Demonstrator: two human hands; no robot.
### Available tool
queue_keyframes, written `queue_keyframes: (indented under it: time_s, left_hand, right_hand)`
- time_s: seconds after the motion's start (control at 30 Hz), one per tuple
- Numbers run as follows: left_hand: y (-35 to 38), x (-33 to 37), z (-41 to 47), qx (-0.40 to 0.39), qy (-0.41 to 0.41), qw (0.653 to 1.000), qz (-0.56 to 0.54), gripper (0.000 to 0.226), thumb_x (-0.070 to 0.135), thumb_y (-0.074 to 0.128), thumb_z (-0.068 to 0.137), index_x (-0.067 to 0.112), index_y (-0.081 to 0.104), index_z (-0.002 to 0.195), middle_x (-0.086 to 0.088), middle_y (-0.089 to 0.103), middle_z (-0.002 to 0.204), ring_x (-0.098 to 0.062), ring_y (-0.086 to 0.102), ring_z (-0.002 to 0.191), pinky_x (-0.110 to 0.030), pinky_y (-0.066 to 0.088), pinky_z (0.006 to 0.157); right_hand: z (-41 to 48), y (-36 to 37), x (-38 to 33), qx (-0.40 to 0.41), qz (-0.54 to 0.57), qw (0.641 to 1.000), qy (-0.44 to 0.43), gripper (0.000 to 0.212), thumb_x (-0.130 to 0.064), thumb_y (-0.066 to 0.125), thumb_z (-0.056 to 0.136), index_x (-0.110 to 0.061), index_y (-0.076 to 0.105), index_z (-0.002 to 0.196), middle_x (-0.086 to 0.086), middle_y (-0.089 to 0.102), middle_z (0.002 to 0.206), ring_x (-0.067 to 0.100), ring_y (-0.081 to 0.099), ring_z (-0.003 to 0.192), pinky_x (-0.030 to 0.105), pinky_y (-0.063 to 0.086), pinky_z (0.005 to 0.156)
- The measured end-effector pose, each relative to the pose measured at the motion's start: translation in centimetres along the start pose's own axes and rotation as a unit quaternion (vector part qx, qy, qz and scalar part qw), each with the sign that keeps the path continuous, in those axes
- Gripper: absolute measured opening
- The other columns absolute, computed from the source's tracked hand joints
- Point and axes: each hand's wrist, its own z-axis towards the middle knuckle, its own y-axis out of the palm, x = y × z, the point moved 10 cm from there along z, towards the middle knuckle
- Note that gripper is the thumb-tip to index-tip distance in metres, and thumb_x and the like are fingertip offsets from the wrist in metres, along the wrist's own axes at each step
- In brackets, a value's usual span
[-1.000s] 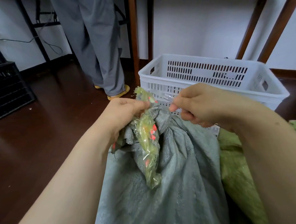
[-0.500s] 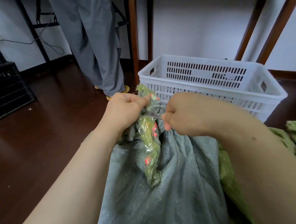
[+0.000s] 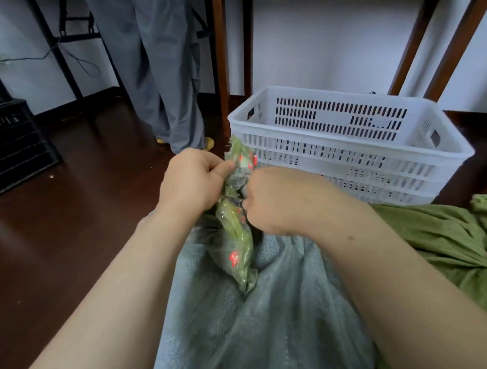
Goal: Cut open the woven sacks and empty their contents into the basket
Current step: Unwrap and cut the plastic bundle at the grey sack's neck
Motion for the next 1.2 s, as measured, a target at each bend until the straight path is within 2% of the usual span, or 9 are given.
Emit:
queue_keyframes:
  time_s: [0.27,0.43,0.6,0.77,0.93,1.0,1.07,1.13,1.2]
  left_hand:
    - [0.9,1.1,0.3,-0.024,0.008,1.000,0.001,0.042,0.036,0.064,0.089,-0.003,0.069,0.075,-0.004,0.041,0.047,-0.023,0.038,0.051,-0.033,0.040,0.058]
    - [-0.1,0.1,0.2,-0.011,-0.002,0.998,0.065,0.036,0.040,0.061,0.090,0.009,0.072,0.075,-0.002,0.052,0.054,-0.030,0.055,0.068,-0.037,0.047,0.065]
    - [-1.2,-1.2,1.0,0.013,-0.019,1.000,-0.016,0.038,0.041,0.067,0.086,0.006,0.070,0.072,-0.016,0.065,0.069,-0.031,0.059,0.068,-0.042,0.052,0.072]
    - [0.0,-2.9,0.7,-0.025,-0.081,0.987,-0.135,0.037,0.035,0.072,0.084,-0.001,0.071,0.077,-0.005,0.054,0.062,-0.014,0.044,0.055,-0.026,0.040,0.062]
    - [0.2,-2.7,0.2,-0.048,-0.117,0.961,-0.246,0.027,0.027,0.071,0.085,0.007,0.069,0.066,0.008,0.057,0.047,-0.002,0.044,0.041,-0.012,0.041,0.049]
    - [1.2,-1.6,-0.2,-0.082,-0.119,0.948,-0.284,0.029,0.025,0.069,0.086,0.009,0.068,0.062,0.006,0.059,0.049,-0.006,0.047,0.045,-0.015,0.045,0.051]
    - [1.9,-0.7,-0.7,-0.109,-0.133,0.934,-0.314,0.030,0.027,0.067,0.087,0.010,0.069,0.062,0.004,0.062,0.053,-0.009,0.053,0.048,-0.020,0.049,0.055]
    - [2.0,-0.3,-1.1,-0.144,-0.142,0.926,-0.318,0.031,0.034,0.064,0.088,0.015,0.075,0.066,0.002,0.067,0.063,-0.011,0.062,0.059,-0.023,0.051,0.067]
    - [2.6,0.5,-1.8,-0.218,-0.134,0.905,-0.341,0.023,0.036,0.066,0.084,0.017,0.078,0.087,0.000,0.074,0.086,-0.013,0.070,0.083,-0.030,0.051,0.086]
  right_hand:
    - [-0.4,0.1,-0.7,0.055,-0.059,0.997,0.000,0.036,-0.016,0.045,0.095,-0.018,0.028,0.062,-0.002,0.034,0.065,0.013,0.030,0.054,0.028,0.030,0.053]
    - [-0.7,0.1,-1.3,0.059,-0.082,0.995,-0.027,0.036,-0.013,0.043,0.093,-0.019,0.027,0.062,-0.002,0.034,0.064,0.013,0.030,0.054,0.025,0.024,0.048]
    - [-0.6,-0.1,0.9,-0.021,0.039,0.999,-0.013,0.030,-0.024,0.044,0.100,-0.014,0.055,0.074,-0.001,0.047,0.065,0.013,0.042,0.055,0.025,0.036,0.052]
    - [-0.5,0.6,6.4,-0.102,0.271,0.956,0.056,0.026,-0.022,0.049,0.099,-0.007,0.063,0.085,-0.001,0.044,0.045,0.008,0.029,0.032,0.013,0.021,0.034]
    - [0.7,-0.4,9.3,0.038,0.489,0.868,0.075,0.039,-0.041,0.067,0.080,-0.005,0.061,0.095,-0.005,0.052,0.049,0.004,0.025,0.032,0.014,0.021,0.031]
    - [1.4,0.7,8.3,0.065,0.503,0.860,0.058,0.048,-0.038,0.078,0.068,-0.009,0.063,0.103,-0.010,0.051,0.043,0.002,0.028,0.032,0.016,0.024,0.033]
    - [1.9,2.6,6.2,0.033,0.515,0.855,0.038,0.033,-0.030,0.080,0.071,-0.013,0.065,0.094,-0.010,0.042,0.040,0.003,0.027,0.031,0.017,0.021,0.034]
    - [2.6,4.0,5.2,0.013,0.571,0.820,0.033,0.021,-0.024,0.078,0.075,-0.012,0.065,0.087,-0.010,0.038,0.039,0.005,0.023,0.032,0.016,0.018,0.034]
    - [3.1,4.3,6.2,0.041,0.615,0.785,0.059,0.020,-0.019,0.077,0.077,-0.009,0.064,0.087,-0.010,0.042,0.037,0.005,0.025,0.032,0.017,0.019,0.033]
